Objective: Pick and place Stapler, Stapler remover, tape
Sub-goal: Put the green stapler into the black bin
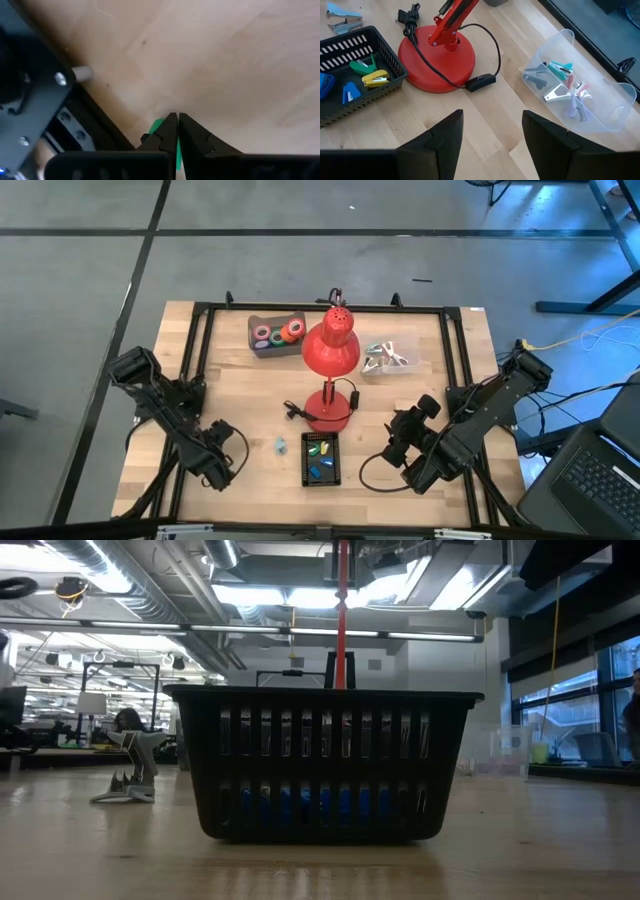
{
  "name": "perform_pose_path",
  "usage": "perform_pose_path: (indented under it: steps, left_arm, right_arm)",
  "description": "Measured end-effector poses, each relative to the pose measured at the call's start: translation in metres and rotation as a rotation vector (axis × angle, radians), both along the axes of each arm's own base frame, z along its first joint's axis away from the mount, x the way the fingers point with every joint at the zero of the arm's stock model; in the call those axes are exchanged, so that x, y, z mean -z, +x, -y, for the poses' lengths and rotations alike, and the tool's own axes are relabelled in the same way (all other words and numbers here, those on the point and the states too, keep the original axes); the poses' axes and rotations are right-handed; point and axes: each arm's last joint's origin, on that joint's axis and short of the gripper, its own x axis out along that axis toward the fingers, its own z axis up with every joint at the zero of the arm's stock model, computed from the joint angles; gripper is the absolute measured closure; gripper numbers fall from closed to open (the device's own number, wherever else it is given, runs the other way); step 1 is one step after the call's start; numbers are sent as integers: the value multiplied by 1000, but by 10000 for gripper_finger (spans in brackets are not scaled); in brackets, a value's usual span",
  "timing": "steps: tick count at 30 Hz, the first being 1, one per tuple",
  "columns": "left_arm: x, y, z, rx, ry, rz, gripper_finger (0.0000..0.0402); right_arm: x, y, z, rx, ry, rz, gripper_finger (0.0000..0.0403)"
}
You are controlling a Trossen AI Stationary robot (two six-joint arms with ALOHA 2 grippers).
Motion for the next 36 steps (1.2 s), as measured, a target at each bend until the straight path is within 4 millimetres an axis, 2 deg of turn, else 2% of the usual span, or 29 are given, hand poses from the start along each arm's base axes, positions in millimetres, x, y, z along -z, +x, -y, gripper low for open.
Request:
perform_pose_path:
  steps: [6,16,19,29,36]
  left_arm:
    - [-1,8,-6,30,-17,-14,398]
    - [-2,36,-9,156,-96,115,399]
    - [-11,45,-8,195,-87,142,399]
    - [-58,76,3,391,7,313,399]
    - [-83,115,-3,542,26,497,399]
  right_arm:
    - [0,0,0,-1,-4,4,198]
    - [0,0,0,-1,-10,11,198]
    - [0,0,0,-1,-11,10,198]
    - [0,0,0,-1,-11,10,198]
    - [0,0,0,-1,-10,11,198]
